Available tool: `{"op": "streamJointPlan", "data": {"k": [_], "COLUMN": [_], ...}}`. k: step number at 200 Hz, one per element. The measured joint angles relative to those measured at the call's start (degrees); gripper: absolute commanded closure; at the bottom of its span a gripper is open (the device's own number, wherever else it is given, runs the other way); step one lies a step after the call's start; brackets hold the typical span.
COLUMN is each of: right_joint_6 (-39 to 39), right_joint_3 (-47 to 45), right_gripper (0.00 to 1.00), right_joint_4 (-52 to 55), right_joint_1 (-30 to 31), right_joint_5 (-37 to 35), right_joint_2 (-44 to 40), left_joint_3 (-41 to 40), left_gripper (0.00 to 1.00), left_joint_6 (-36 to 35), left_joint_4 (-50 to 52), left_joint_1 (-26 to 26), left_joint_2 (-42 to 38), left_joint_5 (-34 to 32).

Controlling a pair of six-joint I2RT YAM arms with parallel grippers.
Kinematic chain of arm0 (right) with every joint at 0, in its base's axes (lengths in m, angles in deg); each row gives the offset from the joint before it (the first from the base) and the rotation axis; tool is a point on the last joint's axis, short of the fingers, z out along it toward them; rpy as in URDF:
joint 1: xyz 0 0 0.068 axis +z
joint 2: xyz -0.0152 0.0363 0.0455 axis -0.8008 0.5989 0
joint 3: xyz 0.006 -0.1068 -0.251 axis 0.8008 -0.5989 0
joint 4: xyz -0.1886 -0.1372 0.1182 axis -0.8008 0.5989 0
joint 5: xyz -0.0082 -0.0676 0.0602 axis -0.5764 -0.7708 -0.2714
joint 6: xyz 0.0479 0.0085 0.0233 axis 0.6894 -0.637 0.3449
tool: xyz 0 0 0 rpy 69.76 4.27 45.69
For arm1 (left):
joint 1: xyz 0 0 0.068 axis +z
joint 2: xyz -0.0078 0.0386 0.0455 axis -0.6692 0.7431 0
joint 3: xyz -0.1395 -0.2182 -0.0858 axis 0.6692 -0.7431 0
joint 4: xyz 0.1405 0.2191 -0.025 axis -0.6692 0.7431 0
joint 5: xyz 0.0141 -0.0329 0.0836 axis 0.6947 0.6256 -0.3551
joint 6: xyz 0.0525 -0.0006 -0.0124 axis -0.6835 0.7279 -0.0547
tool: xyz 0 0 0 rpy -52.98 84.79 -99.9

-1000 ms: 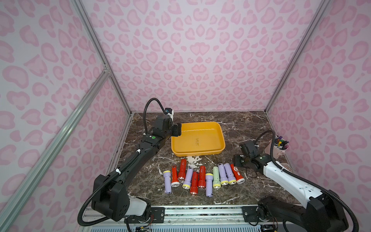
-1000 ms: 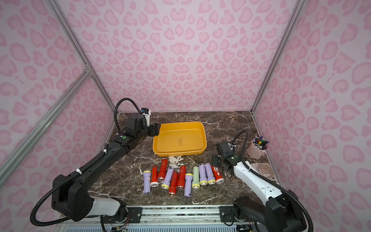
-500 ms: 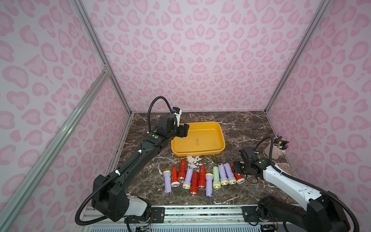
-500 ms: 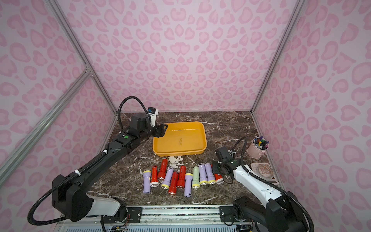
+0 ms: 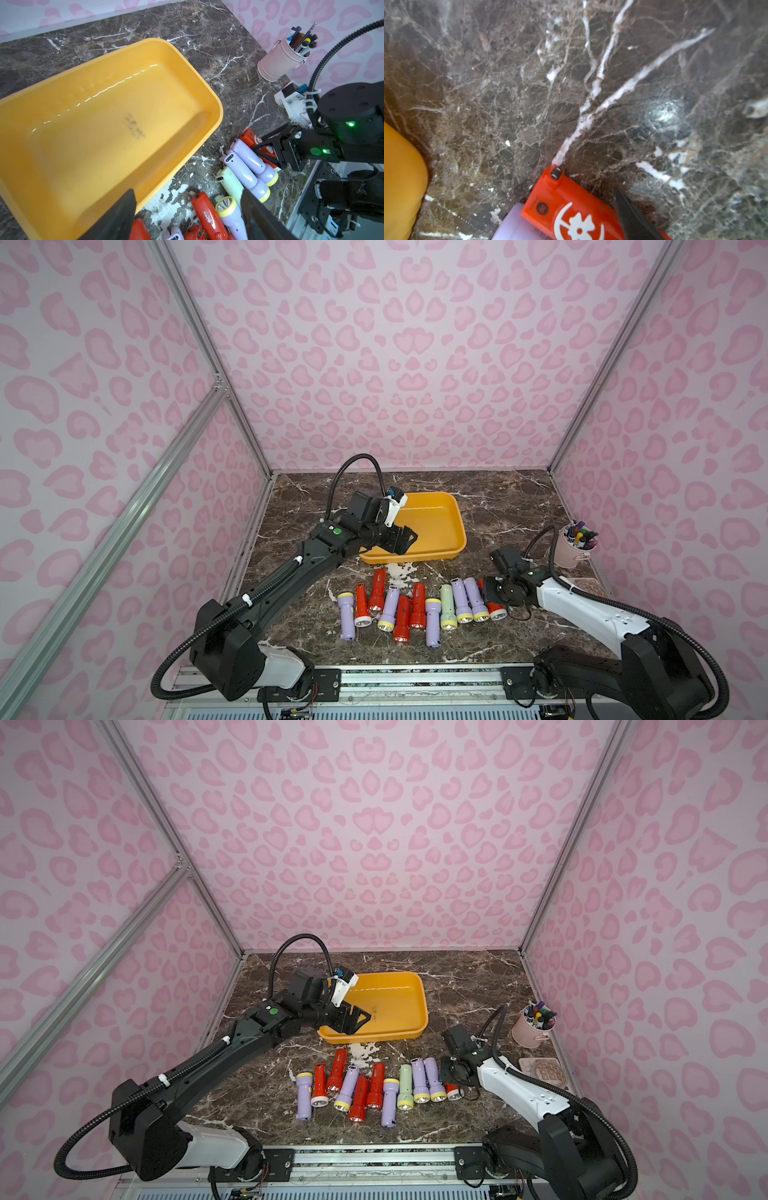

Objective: Put the flashlights into the storage boxes
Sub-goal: Pick up the flashlight from the center of the board.

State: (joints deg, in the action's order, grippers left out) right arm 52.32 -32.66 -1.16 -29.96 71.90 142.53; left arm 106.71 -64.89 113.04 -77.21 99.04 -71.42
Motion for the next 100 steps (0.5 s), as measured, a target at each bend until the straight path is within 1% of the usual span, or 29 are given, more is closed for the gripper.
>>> {"op": "streamJointPlan", "data": {"k": [47,72,82,100], "right_joint_6": [0.39,0.94,0.96,1.07], "right_joint_3": [1.44,2.47,3.02,4.13], "right_gripper": [0.45,0.45,0.49,0.63], "right_joint_4": [-0.26,-0.37,-0.37,-0.26], "right_joint_1": [0.0,0.0,0.0,0.0], "right_joint_5": [-0.44,-1.01,-1.33,-1.66], "right_joint_2": [3.56,5.35,6.38,7.87], "left_joint_3": [-0.17,-0.26,-0.46,-0.68], "left_gripper": [0.19,0.19,0.19,0.19], "left_joint_6": [-1.01,-1.75,-2.25,-2.8], "left_joint_4": [1.46,2.62,2.91,3.37], "left_joint_1": [-2.38,-2.71,-2.78,-2.8], "left_joint_2": [-0.04,-0.04,-0.04,-0.04], "left_joint_5": [-0.04,-0.07,-0.13,-0.59]}}
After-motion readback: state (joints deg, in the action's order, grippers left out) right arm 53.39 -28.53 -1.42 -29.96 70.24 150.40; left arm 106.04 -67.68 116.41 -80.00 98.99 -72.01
